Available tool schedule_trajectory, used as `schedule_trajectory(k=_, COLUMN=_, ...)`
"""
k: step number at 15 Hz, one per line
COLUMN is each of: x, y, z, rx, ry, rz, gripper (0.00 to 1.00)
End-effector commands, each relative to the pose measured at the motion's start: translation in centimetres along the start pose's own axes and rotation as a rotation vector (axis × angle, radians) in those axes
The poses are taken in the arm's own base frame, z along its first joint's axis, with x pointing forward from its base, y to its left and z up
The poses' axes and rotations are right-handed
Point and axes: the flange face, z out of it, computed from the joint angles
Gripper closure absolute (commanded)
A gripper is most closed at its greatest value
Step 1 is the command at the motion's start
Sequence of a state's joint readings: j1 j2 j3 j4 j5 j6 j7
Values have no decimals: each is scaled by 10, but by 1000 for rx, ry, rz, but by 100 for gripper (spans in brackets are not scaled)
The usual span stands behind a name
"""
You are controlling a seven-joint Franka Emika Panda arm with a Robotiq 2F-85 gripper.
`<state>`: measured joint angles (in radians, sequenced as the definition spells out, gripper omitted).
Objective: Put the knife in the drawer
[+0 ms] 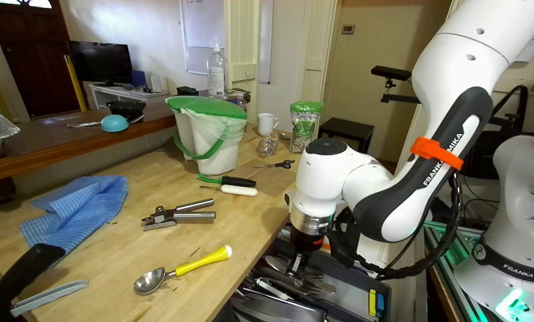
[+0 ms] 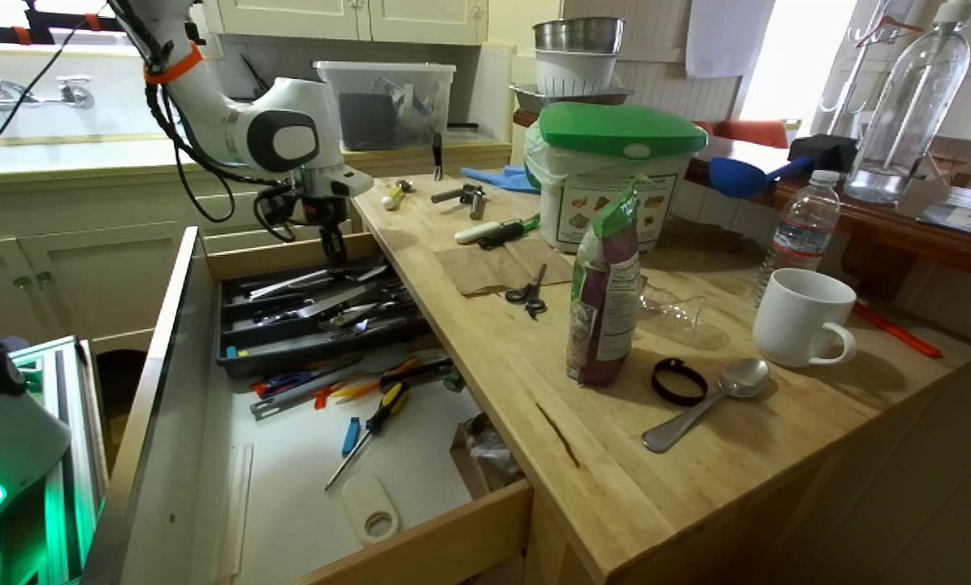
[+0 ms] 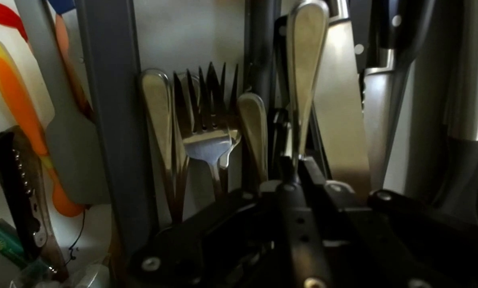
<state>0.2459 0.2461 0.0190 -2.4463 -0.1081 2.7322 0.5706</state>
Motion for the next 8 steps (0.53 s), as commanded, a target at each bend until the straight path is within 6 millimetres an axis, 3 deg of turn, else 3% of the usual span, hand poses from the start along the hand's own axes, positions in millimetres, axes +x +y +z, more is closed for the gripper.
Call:
schedule_trajectory(k=1, x=4, y=-2, z=11, rx=5, ry=30, rz=-6, gripper=98)
schedule_trajectory(k=8, x=7, y=-8, z=29, rx=39, ry=24, rz=-41, gripper=98)
